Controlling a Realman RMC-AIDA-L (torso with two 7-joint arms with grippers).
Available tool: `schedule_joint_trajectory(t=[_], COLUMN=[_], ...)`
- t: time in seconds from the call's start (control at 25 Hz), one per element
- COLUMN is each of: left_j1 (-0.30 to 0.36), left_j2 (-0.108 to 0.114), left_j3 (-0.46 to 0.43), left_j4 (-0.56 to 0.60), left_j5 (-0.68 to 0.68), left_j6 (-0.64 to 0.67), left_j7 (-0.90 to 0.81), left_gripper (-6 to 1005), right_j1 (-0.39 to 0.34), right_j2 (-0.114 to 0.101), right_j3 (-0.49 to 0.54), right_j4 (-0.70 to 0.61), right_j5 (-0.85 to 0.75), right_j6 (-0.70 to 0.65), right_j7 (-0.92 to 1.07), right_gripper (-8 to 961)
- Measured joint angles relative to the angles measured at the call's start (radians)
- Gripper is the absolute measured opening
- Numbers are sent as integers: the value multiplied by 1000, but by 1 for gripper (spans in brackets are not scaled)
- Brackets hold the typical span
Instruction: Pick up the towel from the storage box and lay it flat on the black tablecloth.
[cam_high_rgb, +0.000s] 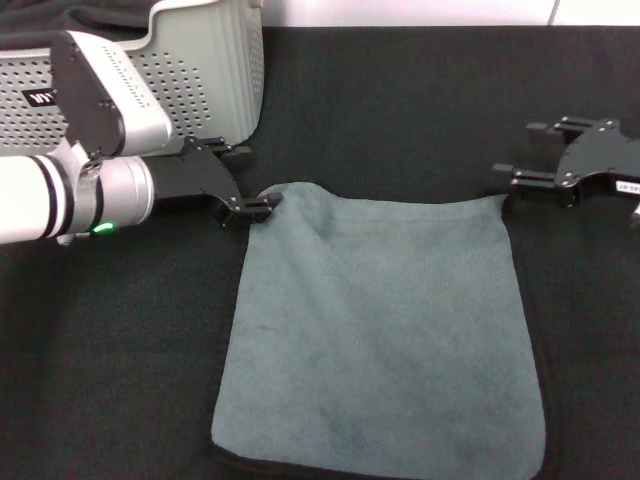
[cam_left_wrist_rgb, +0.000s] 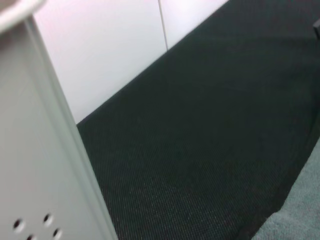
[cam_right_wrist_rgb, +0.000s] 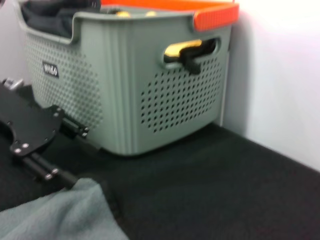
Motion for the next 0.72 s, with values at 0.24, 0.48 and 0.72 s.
schedule_joint_trajectory(t=[0.24, 0.48, 0.72], left_j1=[65, 102, 110], left_j2=[1, 6, 7], left_j3=[17, 20, -67], left_j4=[67, 98, 103], left_j5=[-33, -95, -141], left_j6=[4, 81, 316], left_j7=[0, -36, -57], left_gripper=[719, 785, 788], right_j1=[-60, -95, -108], right_j2=[-2, -3, -7], right_j3=[6, 6, 24], right_j4=[-84, -139, -142], right_j5=[14, 51, 135], right_j6=[-19, -90, -302], right_j7=[-1, -6, -124], right_gripper=[691, 734, 733])
